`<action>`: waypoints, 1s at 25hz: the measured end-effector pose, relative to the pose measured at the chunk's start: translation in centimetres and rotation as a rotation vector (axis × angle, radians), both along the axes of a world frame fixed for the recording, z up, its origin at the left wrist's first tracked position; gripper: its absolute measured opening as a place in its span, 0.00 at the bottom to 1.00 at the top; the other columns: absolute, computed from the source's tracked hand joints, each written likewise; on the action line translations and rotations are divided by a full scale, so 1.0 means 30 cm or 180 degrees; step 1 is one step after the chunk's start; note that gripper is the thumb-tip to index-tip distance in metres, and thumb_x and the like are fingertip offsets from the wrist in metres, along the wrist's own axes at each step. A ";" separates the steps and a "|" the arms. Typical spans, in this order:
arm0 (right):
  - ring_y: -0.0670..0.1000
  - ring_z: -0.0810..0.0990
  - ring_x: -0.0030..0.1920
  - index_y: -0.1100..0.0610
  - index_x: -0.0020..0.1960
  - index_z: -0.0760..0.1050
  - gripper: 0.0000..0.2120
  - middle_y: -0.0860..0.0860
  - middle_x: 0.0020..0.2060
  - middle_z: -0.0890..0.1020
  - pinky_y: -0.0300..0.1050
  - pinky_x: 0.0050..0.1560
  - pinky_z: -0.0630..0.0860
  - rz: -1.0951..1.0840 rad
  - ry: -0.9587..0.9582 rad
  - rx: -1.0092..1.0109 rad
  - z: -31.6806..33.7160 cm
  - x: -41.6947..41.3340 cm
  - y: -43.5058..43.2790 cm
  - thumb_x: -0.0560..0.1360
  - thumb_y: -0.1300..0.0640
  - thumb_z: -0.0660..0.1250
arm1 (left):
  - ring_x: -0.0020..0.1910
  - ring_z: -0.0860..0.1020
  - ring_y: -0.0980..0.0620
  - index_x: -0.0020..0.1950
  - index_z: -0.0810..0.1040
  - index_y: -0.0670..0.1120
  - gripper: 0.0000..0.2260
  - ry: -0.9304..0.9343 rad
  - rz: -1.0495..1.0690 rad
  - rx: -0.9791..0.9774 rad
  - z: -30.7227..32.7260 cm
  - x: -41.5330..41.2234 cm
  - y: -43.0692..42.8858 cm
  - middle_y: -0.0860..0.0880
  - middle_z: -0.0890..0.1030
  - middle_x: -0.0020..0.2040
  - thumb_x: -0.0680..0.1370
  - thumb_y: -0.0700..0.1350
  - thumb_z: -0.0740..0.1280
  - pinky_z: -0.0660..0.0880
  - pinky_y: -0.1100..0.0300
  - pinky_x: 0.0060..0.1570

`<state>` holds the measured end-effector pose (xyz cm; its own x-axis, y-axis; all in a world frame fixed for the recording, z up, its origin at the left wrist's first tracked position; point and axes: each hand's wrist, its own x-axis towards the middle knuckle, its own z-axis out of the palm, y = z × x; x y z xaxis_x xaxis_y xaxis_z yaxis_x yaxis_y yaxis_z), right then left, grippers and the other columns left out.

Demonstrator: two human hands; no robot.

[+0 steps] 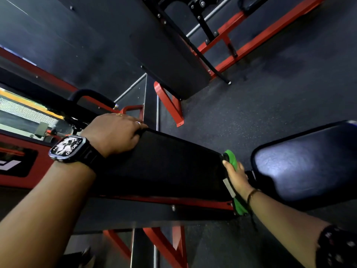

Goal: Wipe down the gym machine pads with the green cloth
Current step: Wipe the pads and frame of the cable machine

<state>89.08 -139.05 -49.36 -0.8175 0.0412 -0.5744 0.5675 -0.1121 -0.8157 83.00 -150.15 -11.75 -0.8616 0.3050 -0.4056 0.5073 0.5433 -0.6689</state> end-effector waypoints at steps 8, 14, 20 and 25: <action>0.58 0.49 0.75 0.44 0.76 0.49 0.30 0.44 0.77 0.46 0.62 0.69 0.54 0.0253 -0.0304 0.0626 0.445 0.138 -0.138 0.77 0.38 0.52 | 0.68 0.69 0.54 0.69 0.67 0.61 0.19 0.0001 0.0097 -0.0002 0.005 0.001 0.003 0.58 0.70 0.69 0.78 0.51 0.54 0.68 0.56 0.64; 0.55 0.43 0.76 0.38 0.75 0.42 0.33 0.41 0.76 0.40 0.69 0.69 0.47 0.0983 0.1785 0.0928 0.821 0.131 -0.201 0.71 0.34 0.45 | 0.67 0.70 0.54 0.69 0.67 0.59 0.19 -0.0051 0.0090 -0.0071 0.001 -0.001 0.006 0.58 0.70 0.69 0.77 0.50 0.55 0.69 0.56 0.64; 0.51 0.56 0.74 0.41 0.75 0.47 0.34 0.44 0.75 0.57 0.57 0.68 0.59 0.0307 0.0710 0.0944 0.364 0.135 -0.073 0.73 0.35 0.53 | 0.67 0.68 0.54 0.69 0.67 0.59 0.20 -0.0078 0.0148 -0.0030 0.002 -0.001 -0.001 0.60 0.69 0.69 0.78 0.50 0.54 0.67 0.55 0.65; 0.54 0.54 0.74 0.43 0.75 0.51 0.28 0.43 0.76 0.50 0.59 0.68 0.57 0.0633 0.0891 0.1022 0.541 -0.018 -0.108 0.77 0.40 0.53 | 0.66 0.70 0.53 0.68 0.68 0.60 0.20 -0.0031 0.0144 0.0046 -0.001 -0.005 0.003 0.59 0.71 0.68 0.77 0.49 0.54 0.69 0.56 0.63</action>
